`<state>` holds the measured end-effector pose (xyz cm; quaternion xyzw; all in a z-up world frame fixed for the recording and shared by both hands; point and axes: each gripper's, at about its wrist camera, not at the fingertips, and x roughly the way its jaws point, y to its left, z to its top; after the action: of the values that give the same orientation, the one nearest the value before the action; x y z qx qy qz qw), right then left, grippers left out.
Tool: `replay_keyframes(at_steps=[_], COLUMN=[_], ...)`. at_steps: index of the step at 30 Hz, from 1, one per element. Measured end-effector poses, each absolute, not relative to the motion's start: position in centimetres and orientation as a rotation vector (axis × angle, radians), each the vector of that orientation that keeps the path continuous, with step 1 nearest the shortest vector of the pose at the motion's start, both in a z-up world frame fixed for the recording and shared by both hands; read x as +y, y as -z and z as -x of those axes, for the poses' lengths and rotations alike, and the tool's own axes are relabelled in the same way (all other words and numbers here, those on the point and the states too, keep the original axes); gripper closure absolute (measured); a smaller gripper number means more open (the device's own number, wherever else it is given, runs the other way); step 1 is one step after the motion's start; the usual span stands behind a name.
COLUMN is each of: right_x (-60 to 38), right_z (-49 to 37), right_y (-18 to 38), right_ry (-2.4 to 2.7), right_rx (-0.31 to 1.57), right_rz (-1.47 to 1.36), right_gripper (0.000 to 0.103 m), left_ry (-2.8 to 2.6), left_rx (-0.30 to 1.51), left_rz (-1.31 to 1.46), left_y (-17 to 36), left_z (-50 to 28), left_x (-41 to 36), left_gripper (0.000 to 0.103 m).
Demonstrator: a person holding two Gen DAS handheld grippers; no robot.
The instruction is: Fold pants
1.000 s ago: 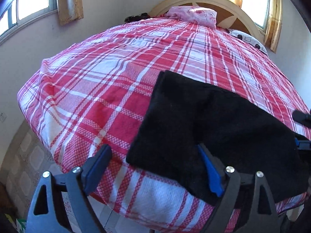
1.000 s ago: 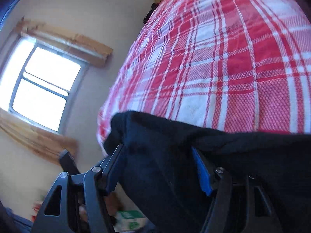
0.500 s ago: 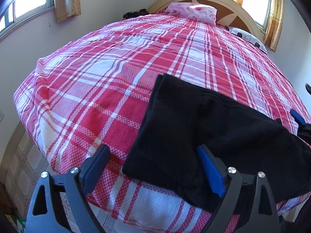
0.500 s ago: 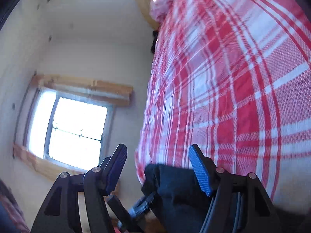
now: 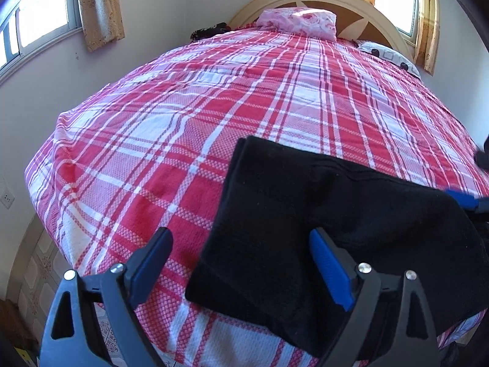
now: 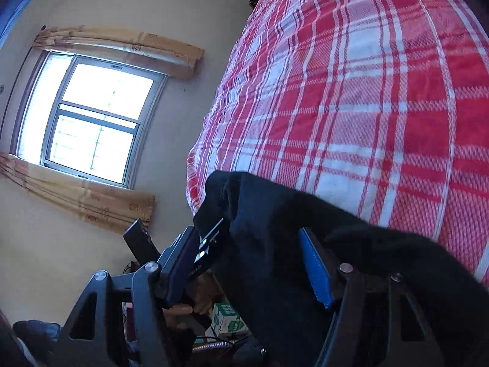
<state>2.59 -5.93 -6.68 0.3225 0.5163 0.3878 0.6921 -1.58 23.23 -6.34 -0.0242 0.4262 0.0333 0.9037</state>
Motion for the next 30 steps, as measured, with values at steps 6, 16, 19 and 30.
replay_keyframes(at_steps=[6,16,19,30], right_x=[-10.5,-11.5,-11.2,-3.9], right_z=[-5.8,0.6,1.8,-1.0], right_y=[6.1,6.6,7.5,7.6], right_ry=[-0.837,-0.788,-0.73,-0.79], right_rx=[0.982,1.142,1.162,1.188], right_rz=[-0.95,-0.743,-0.648,-0.608], right_gripper=[0.034,0.034,0.034,0.034], left_ry=[-0.066,-0.067,-0.073,-0.065], left_rx=[0.898,0.891,0.888,0.891], left_rz=[0.078,0.071,0.073,0.077], left_y=[6.7,6.8,6.8,6.9], left_z=[1.1,1.1,1.1,1.2], left_x=[23.7,23.5,23.5,23.7], left_gripper=[0.003,0.003,0.003,0.003])
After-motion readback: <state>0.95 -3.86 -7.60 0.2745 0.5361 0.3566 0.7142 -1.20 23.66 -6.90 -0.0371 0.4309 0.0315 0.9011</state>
